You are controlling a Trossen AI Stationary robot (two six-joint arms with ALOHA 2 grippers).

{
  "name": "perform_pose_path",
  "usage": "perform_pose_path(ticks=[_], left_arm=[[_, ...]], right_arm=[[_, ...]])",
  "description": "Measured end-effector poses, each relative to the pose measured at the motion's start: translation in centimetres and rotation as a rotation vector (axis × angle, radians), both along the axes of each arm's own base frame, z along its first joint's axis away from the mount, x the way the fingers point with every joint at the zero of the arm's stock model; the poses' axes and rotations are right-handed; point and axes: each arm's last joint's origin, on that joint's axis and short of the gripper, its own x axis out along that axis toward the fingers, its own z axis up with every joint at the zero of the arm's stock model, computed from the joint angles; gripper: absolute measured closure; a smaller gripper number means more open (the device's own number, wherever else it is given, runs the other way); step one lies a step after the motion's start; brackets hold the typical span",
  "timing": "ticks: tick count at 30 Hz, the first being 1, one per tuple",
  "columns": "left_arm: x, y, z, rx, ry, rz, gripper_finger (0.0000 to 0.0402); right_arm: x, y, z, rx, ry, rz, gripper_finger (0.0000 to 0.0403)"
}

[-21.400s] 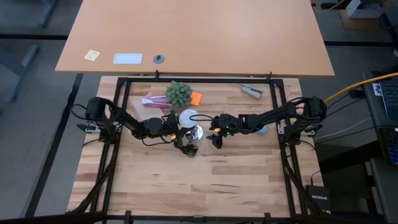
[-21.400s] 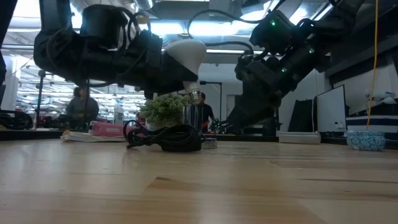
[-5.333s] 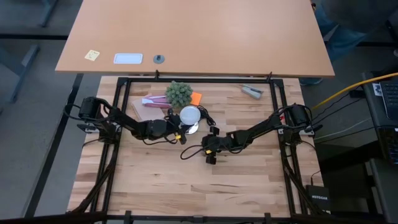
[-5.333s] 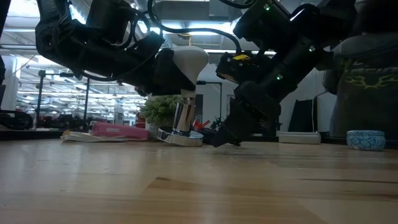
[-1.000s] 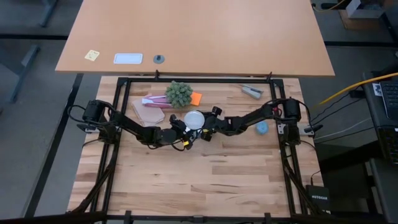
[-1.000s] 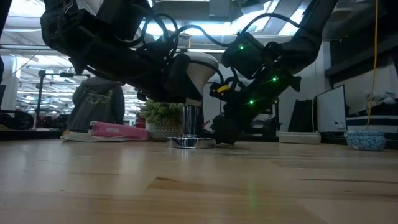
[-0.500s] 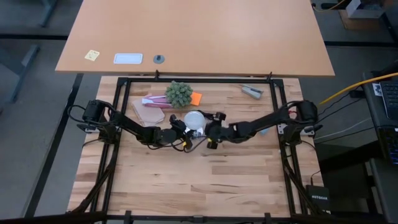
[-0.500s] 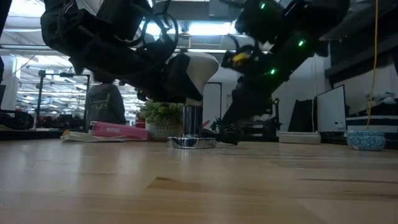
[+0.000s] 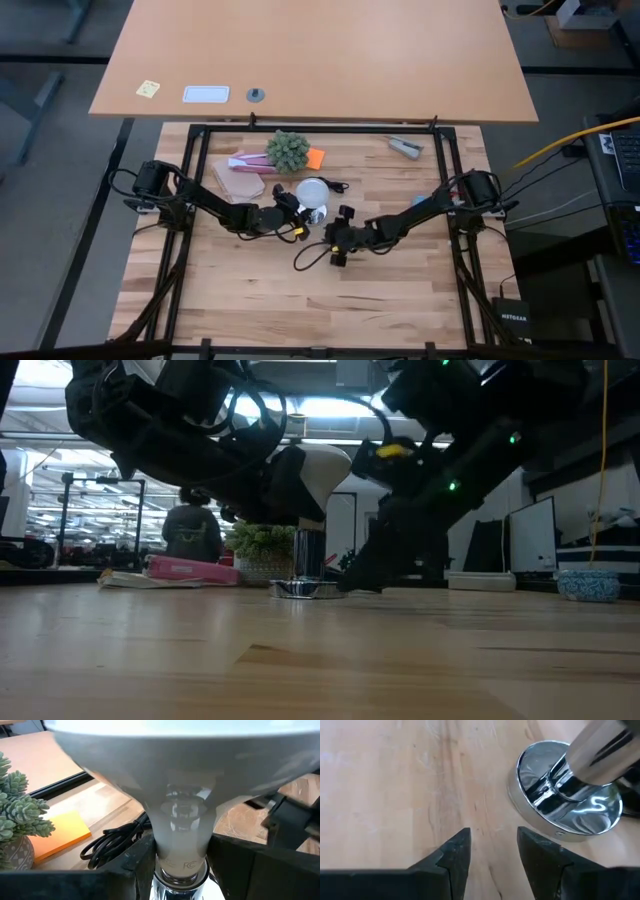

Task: Screw lightbulb
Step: Insert the lightbulb into the lamp

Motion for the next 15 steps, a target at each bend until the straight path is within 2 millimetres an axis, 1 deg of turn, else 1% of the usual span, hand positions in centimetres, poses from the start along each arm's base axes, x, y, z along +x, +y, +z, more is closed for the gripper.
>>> perform_pose_path(ticks=[6,15], left_arm=[[0.0,0.0,0.0,-0.001,0.000,0.001,0.0251],[0.0,0.0,0.0,0.000,0.000,0.001,0.0251]], right_arm=[[0.3,-0.8,-1.1,0.000,0.015,-0.022,0.0235],[0.8,-3.1,-1.1,0.008,0.011,-0.071,0.0235]])
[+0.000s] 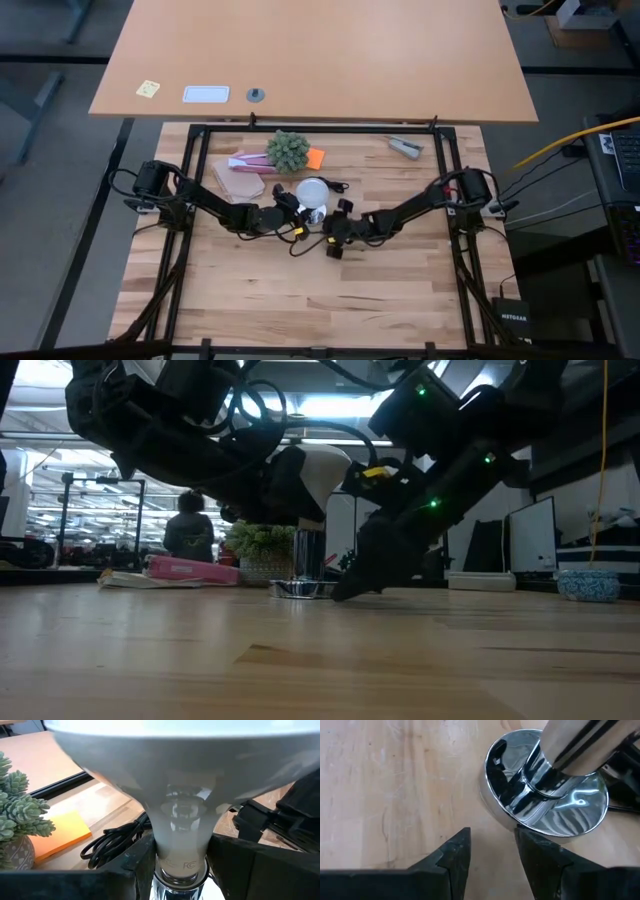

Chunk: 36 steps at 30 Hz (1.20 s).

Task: Screw lightbulb
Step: Insert the lightbulb into the lamp

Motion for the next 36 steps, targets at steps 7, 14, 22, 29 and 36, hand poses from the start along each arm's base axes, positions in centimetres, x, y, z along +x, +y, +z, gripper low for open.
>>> perform_pose_path(ticks=[7,14,22,29,36], left_arm=[[0.0,0.1,0.0,0.008,0.001,0.019,0.0251],[0.0,0.1,0.0,0.007,0.001,0.012,0.0251],[0.0,0.1,0.0,0.010,0.002,0.017,0.0251],[-0.1,0.1,0.0,0.011,0.001,0.025,0.0251],[-0.1,0.1,0.0,0.011,-0.001,0.038,0.0251]], right_arm=[[0.2,-1.8,0.0,0.002,0.000,-0.047,0.0235],[0.2,-3.3,0.0,-0.008,0.003,-0.097,0.0235],[0.2,-4.0,0.0,-0.026,0.005,-0.114,0.0235],[0.2,-4.0,0.0,-0.035,0.013,-0.104,0.0235],[-0.2,-3.0,0.3,-0.005,0.051,-0.050,0.0235]])
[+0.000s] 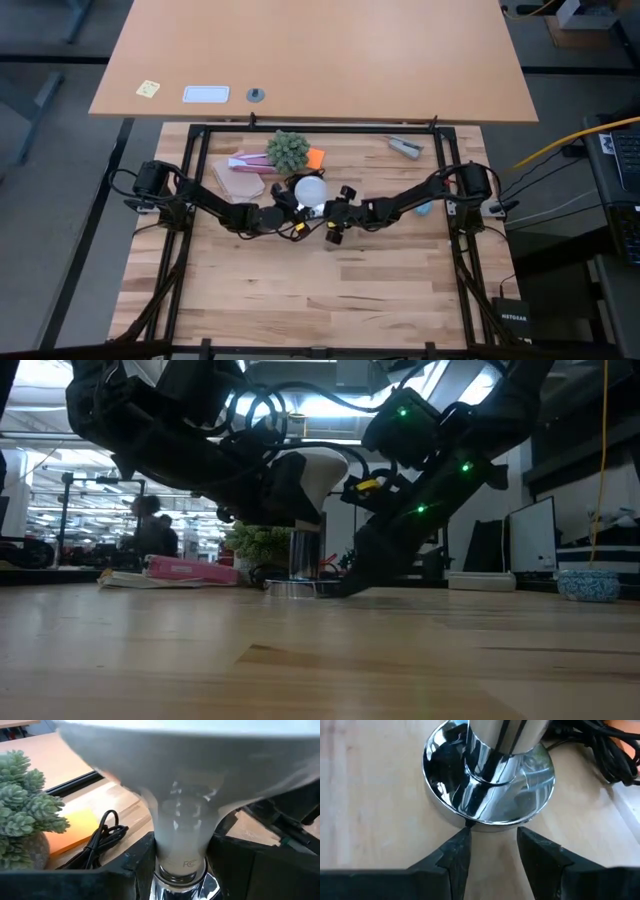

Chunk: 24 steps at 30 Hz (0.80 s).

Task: Screw lightbulb
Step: Insert the lightbulb into the lamp

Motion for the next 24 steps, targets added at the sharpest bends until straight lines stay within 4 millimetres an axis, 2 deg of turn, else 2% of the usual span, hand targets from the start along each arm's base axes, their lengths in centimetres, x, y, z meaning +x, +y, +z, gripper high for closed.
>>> perform_pose_path(ticks=[15,19,24], left_arm=[[0.0,0.0,0.0,0.006,0.001,0.005,0.0251],[0.0,0.0,0.0,0.006,0.001,0.007,0.0251],[0.0,0.0,0.0,0.008,0.001,0.010,0.0251]], right_arm=[[-0.6,5.7,0.9,0.071,-0.052,0.118,0.0235],[-0.1,6.2,1.5,0.071,-0.134,0.149,0.0235],[0.4,5.7,2.1,0.056,-0.205,0.156,0.0235]])
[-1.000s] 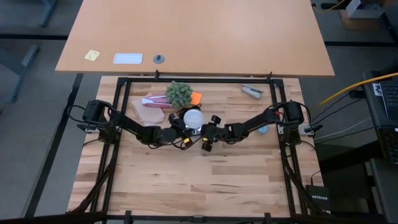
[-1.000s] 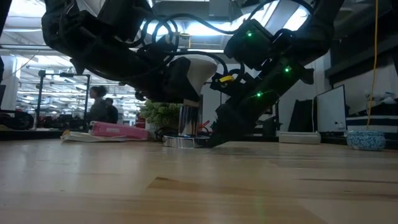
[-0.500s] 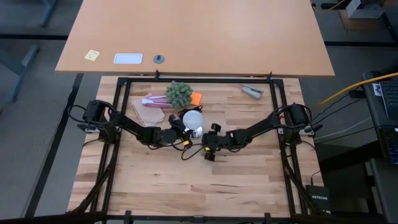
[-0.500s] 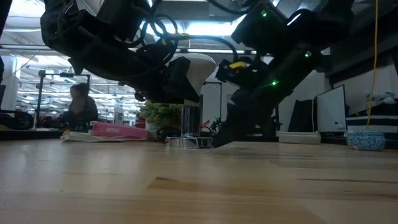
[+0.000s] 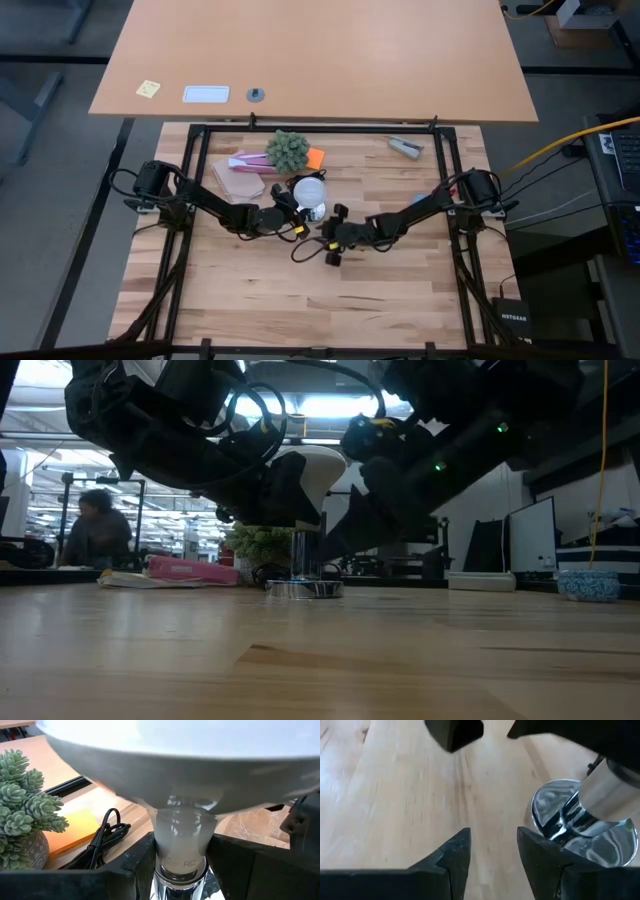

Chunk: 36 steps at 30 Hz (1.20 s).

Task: Screw lightbulb
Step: Insert the lightbulb into the lamp

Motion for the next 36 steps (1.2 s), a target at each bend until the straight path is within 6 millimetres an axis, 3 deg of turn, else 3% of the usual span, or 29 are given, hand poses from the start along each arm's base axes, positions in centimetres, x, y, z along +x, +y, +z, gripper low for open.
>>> perform_pose_path(ticks=[5,11,14,26,36], left_arm=[[0.0,0.0,0.0,-0.001,-0.001,0.001,0.0251],[0.0,0.0,0.0,-0.001,-0.002,0.003,0.0251],[0.0,0.0,0.0,-0.001,-0.002,0.004,0.0251],[0.0,0.1,0.0,0.006,0.002,0.005,0.0251],[0.0,0.1,0.0,0.008,0.003,0.008,0.0251]], right_arm=[[0.2,-0.3,-0.4,0.012,0.001,0.002,0.0235],[0.4,-0.2,-3.3,0.010,0.051,0.006,0.0235],[0.7,-0.4,-3.8,0.011,0.040,-0.004,0.0235],[0.7,-2.4,-4.2,-0.053,0.073,-0.122,0.0235],[0.3,-2.7,-4.5,-0.063,0.119,-0.201,0.0235]])
